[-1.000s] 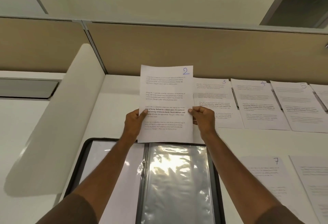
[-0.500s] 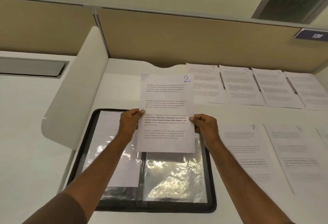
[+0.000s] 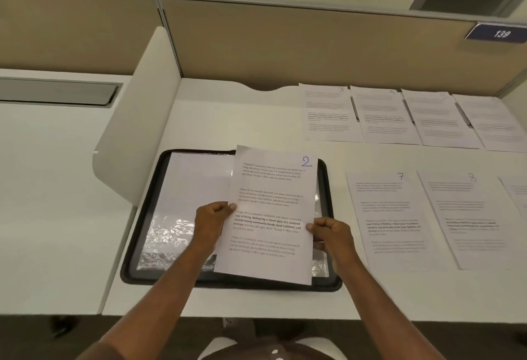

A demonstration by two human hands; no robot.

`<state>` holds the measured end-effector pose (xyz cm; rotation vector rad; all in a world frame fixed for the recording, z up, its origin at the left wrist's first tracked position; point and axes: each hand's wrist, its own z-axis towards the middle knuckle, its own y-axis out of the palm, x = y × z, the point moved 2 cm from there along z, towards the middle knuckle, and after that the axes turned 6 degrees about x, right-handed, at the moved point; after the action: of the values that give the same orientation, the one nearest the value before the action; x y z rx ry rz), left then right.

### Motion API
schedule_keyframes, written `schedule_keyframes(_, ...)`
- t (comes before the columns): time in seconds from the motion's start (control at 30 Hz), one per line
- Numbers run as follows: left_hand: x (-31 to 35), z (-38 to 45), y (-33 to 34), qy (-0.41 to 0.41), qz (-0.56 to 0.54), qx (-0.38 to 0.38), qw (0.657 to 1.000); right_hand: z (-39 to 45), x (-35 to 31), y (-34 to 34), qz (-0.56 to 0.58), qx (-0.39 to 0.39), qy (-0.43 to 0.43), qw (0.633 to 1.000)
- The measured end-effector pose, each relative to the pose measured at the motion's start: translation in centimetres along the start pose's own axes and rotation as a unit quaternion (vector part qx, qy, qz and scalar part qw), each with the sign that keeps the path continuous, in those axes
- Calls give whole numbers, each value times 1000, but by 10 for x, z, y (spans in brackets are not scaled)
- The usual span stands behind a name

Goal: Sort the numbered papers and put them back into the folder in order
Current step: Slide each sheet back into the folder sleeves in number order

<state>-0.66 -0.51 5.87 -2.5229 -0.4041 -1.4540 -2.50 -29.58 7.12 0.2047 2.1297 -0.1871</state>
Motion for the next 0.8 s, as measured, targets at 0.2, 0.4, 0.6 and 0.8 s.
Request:
schedule_keyframes(0.2,-13,-44,5,0,37,-18,999,-16,20,-28,-35,-49,20,998)
schedule_keyframes(0.4,-26,-90,19,-35,59,-31,997,-36,26,-59,-54,-40,14,998)
schedule_keyframes(0.6,-48,-132,18,-103,-21,-15,994,-45,28,-83,-60,-29,-17,998)
schedule_keyframes(0.8,-86,-186,8,-97,-287,52,952,-44,37,-79,-24,-22,-6,999)
